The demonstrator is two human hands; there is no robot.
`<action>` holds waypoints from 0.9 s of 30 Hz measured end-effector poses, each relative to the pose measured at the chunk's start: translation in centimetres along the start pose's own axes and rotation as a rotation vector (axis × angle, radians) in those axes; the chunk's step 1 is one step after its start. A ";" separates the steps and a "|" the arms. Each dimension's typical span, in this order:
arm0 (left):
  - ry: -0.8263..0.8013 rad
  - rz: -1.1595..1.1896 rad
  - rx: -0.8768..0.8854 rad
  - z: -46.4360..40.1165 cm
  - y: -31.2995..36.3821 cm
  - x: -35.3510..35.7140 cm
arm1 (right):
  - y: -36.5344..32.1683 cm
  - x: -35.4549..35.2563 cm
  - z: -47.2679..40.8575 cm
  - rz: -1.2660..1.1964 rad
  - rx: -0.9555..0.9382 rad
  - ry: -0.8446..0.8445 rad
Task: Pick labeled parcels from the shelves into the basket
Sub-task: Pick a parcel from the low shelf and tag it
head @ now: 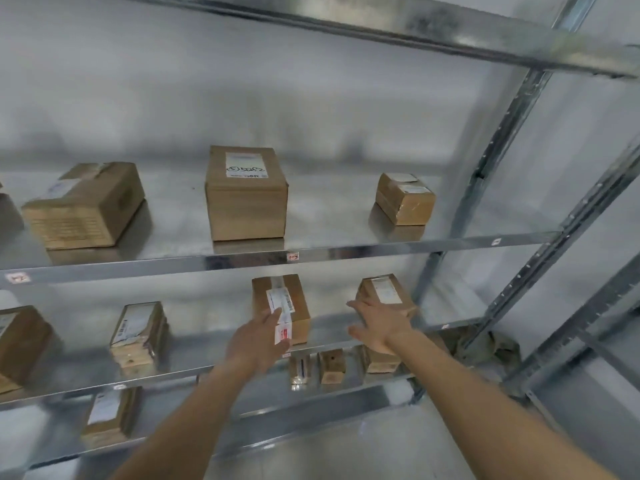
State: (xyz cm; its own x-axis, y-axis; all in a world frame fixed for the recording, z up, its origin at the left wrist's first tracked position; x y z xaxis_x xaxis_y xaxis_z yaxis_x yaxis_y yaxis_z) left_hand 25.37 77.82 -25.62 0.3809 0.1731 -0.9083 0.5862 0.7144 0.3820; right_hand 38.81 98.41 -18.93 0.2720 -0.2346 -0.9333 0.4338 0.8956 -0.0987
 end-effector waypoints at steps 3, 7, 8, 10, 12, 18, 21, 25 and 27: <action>0.007 0.068 -0.061 -2.2 1.3 3.2 | 2.7 2.4 -3.9 -0.096 -0.047 -0.045; 0.006 0.104 -0.141 -3.8 1.7 9.7 | 6.1 9.3 -9.4 -0.299 -0.123 -0.180; 0.007 0.104 -0.163 -4.1 1.2 11.5 | 6.8 11.6 -10.7 -0.332 -0.141 -0.201; -0.034 0.118 -0.203 -4.4 -0.1 15.6 | 7.9 16.5 -12.5 -0.364 -0.165 -0.245; -0.106 0.111 -0.218 -5.1 -1.9 20.1 | 8.8 21.8 -14.1 -0.348 -0.188 -0.288; -0.205 0.224 -0.275 -10.1 -6.8 32.1 | 10.9 35.1 -20.4 -0.379 -0.155 -0.370; -0.189 0.248 -0.283 -14.1 -9.2 37.0 | 10.5 39.6 -25.1 -0.452 -0.106 -0.313; -0.148 0.275 -0.303 -18.8 -12.2 43.1 | 9.7 45.9 -30.7 -0.645 -0.070 -0.221; -0.140 0.262 -0.308 -21.2 -13.6 45.4 | 9.4 47.9 -33.6 -0.665 -0.096 -0.195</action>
State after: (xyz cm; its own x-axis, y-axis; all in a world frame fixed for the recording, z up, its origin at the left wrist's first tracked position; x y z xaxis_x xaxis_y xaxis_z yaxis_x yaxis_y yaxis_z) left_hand 19.56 90.32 -75.67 0.5947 0.2971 -0.7470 0.2236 0.8314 0.5086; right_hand 27.00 108.28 -76.12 0.1280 -0.7999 -0.5863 0.4858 0.5660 -0.6661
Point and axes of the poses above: each hand's wrist, its own z-axis away from the middle knuckle, its own x-axis out of the palm, y = z × x, the point moved 4 cm from there along -z, towards the middle knuckle, and after that the axes turned 3 degrees about -y, right-handed, at the moved point
